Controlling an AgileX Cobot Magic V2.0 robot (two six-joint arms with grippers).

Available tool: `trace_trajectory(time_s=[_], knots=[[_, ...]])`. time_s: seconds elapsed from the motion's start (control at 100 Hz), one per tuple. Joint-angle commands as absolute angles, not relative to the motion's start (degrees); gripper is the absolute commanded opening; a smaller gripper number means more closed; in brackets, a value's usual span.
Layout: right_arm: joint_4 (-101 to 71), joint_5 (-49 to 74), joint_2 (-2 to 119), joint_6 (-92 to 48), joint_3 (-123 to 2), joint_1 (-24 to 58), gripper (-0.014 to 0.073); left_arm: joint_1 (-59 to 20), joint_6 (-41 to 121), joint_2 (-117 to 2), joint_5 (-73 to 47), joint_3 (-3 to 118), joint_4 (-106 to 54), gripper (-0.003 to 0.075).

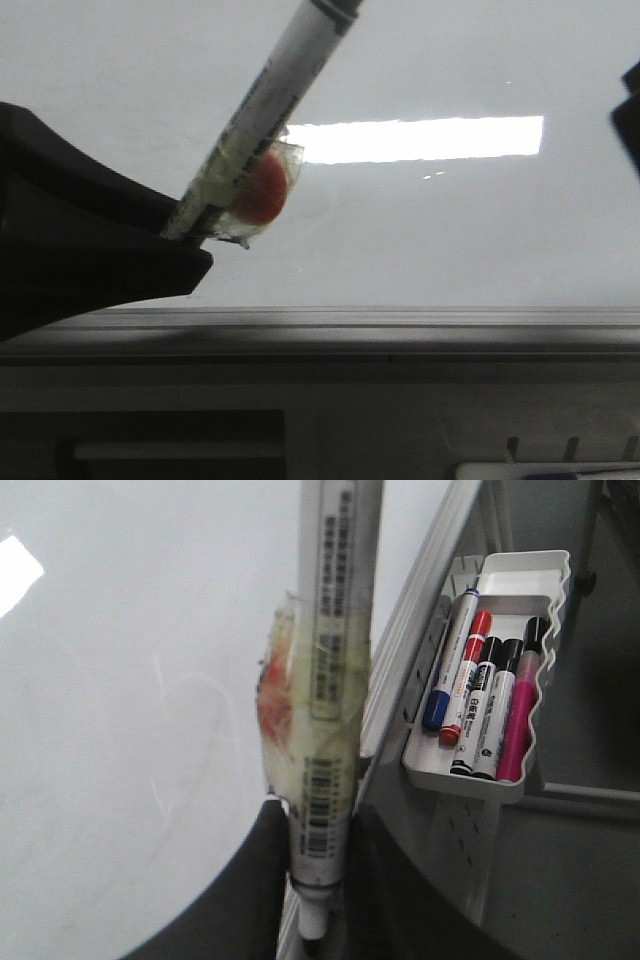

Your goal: Write number 3 on whiteboard

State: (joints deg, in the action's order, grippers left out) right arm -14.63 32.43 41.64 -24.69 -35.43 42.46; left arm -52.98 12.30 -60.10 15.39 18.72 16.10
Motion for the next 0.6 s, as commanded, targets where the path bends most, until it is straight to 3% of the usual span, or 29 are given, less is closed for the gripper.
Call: trace_trajectory(time_s=[0.0, 0.59], knots=[[-15.0, 27.0, 45.8, -25.5, -39.1, 44.5, 0.0407, -53.5, 12.0, -59.3, 20.1, 20.6, 18.9, -0.002], [-14.5, 21.0, 62.2, -26.0, -48.5, 56.0, 0.0407, -53.5, 12.0, -59.3, 18.1, 20.6, 23.7, -0.002]])
